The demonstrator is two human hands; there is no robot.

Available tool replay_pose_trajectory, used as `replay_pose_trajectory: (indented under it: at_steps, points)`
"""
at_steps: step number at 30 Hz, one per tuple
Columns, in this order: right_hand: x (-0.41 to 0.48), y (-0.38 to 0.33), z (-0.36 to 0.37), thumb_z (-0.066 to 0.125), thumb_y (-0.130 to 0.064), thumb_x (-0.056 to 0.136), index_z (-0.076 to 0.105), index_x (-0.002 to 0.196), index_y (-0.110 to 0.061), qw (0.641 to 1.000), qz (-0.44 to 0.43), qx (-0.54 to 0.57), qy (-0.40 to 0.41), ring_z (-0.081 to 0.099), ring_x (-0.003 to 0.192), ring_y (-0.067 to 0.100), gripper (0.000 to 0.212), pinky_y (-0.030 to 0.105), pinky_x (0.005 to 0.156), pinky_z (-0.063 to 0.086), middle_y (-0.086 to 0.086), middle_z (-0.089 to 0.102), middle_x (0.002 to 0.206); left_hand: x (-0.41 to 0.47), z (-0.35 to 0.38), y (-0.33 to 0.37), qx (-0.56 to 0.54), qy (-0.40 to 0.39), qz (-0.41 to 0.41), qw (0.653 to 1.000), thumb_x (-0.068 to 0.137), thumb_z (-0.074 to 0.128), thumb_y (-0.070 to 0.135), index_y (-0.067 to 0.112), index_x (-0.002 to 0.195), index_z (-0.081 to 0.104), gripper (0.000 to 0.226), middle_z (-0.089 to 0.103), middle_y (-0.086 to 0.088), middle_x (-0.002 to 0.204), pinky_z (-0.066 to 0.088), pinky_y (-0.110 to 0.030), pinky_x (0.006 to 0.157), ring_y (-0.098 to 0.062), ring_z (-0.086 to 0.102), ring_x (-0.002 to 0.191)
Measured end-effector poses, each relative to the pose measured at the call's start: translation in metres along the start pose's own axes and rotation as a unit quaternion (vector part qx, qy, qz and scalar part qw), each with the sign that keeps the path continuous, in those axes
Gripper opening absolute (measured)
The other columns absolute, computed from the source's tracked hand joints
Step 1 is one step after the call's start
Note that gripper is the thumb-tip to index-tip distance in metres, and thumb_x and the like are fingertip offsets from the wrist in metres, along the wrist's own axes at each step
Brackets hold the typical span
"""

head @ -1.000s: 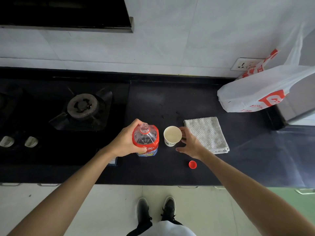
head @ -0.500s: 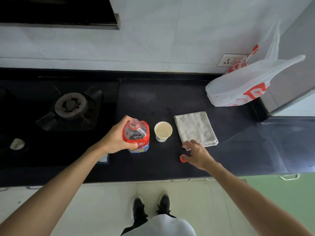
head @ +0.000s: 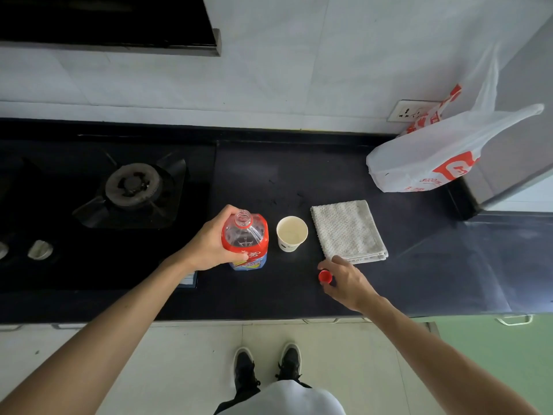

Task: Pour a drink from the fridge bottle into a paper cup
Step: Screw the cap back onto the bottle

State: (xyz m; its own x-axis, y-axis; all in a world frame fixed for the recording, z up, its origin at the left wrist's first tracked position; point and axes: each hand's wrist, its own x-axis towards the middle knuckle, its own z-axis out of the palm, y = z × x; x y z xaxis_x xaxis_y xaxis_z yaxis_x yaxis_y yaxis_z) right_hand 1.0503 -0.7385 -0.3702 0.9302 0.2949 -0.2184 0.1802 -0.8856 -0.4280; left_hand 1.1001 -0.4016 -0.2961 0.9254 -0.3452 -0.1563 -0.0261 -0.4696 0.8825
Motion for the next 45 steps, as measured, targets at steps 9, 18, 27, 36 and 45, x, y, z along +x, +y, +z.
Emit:
replay_pose_trajectory:
  at_steps: [9,18,27,36,45]
  points:
    - [0.036,-0.108,-0.090,0.075,-0.008,0.080,0.060,0.097,-0.013,0.961,-0.157,0.192,0.123,0.058,0.074,0.011,0.023,0.023,0.062,0.051,-0.008,0.058,0.091,-0.001,0.001,0.003,-0.007,0.006,0.000,1.000,0.066,0.093,0.013,0.025,0.125,0.047,0.076,0.061,0.011,0.118,0.058,-0.025,0.085,-0.004,0.062,0.114]
    - [0.074,-0.179,-0.121,0.078,-0.012,0.078,0.054,0.075,-0.022,0.944,-0.282,0.128,0.109,0.056,0.085,0.012,0.027,0.030,0.071,0.051,-0.002,0.071,0.092,-0.002,0.001,0.003,-0.034,0.001,-0.003,0.999,0.070,0.090,0.008,0.019,0.126,0.047,0.071,0.063,0.008,0.120,0.058,-0.023,0.085,-0.006,0.065,0.113]
    - [0.088,-0.182,-0.126,0.074,-0.011,0.085,0.070,0.110,-0.012,0.937,-0.344,0.061,0.009,0.061,0.093,0.012,0.025,0.030,0.080,0.055,-0.001,0.070,0.102,-0.002,0.002,0.000,-0.042,0.007,-0.008,0.999,0.071,0.089,0.009,0.017,0.136,0.042,0.081,0.060,0.011,0.127,0.055,-0.022,0.093,-0.001,0.061,0.117]
    - [0.094,-0.191,-0.135,0.072,-0.015,0.088,0.068,0.112,-0.016,0.916,-0.394,-0.078,-0.028,0.054,0.092,0.012,0.025,0.031,0.079,0.054,-0.003,0.068,0.104,-0.001,0.003,-0.004,-0.032,0.009,-0.014,0.999,0.072,0.089,0.012,0.019,0.136,0.043,0.079,0.060,0.014,0.122,0.055,-0.017,0.089,0.002,0.061,0.115]
    - [0.099,-0.204,-0.146,0.063,-0.028,0.095,0.064,0.122,-0.015,0.899,-0.385,-0.191,-0.083,0.059,0.107,0.018,0.030,0.031,0.092,0.051,0.001,0.068,0.115,-0.003,0.006,-0.006,-0.027,0.014,-0.021,0.999,0.072,0.089,0.013,0.021,0.138,0.040,0.082,0.058,0.016,0.123,0.053,-0.013,0.086,0.007,0.058,0.115]
